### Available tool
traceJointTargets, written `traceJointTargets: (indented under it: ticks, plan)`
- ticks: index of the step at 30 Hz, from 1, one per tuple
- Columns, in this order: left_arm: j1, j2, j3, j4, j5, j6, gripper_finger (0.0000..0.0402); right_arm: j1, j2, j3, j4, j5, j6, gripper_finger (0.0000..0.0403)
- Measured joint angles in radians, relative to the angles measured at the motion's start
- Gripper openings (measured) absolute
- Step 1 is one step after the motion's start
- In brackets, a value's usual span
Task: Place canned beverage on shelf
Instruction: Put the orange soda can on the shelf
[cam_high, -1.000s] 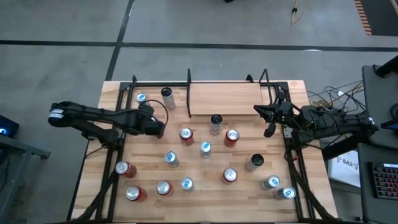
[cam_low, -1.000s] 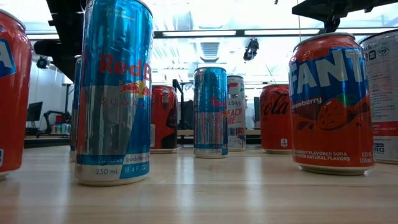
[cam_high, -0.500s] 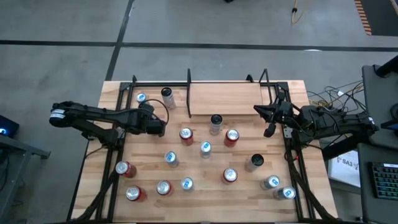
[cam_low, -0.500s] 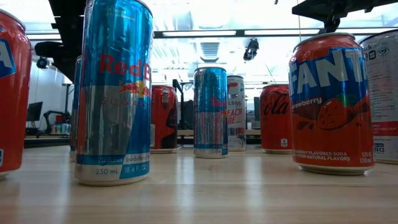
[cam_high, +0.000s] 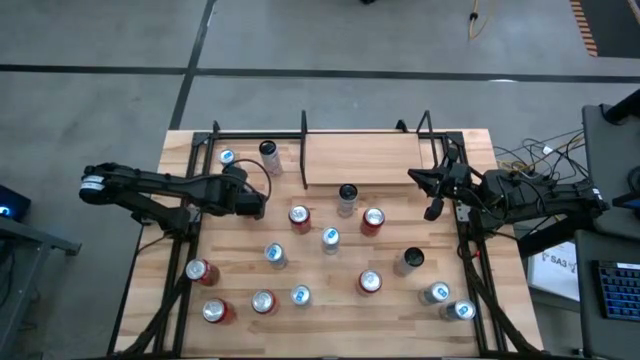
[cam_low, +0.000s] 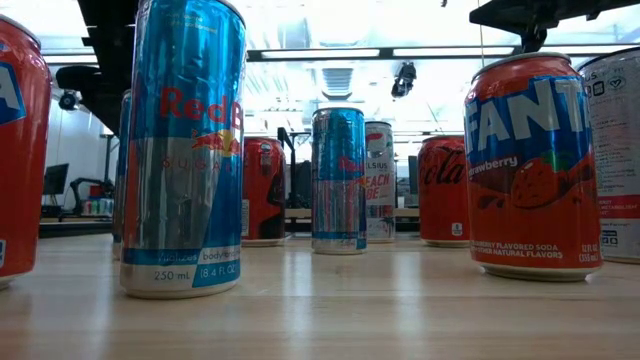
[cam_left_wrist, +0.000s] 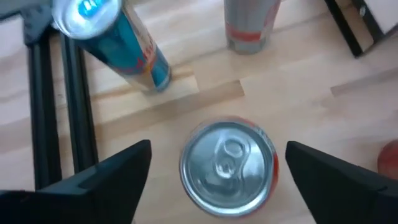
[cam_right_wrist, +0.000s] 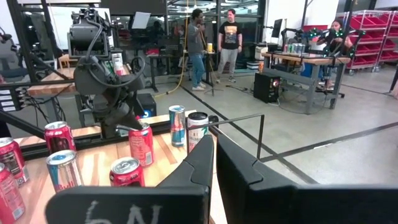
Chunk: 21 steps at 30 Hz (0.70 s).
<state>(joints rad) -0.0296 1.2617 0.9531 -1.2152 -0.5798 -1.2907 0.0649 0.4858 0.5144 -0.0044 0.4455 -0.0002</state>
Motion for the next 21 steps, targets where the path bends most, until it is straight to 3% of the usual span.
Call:
traceJointTargets:
  ticks: [6,21]
  plan:
    - [0.002,0.004,0.0,0.002,0.003,-0.001,0.0383,0.0,0.0,0.0,0.0,0.0,0.0,0.0009]
    - [0.003,0.005,-0.053,0.051,-0.004,-0.045,0.0384,0.0,0.0,0.0,-0.011,0.0,0.0,0.0009]
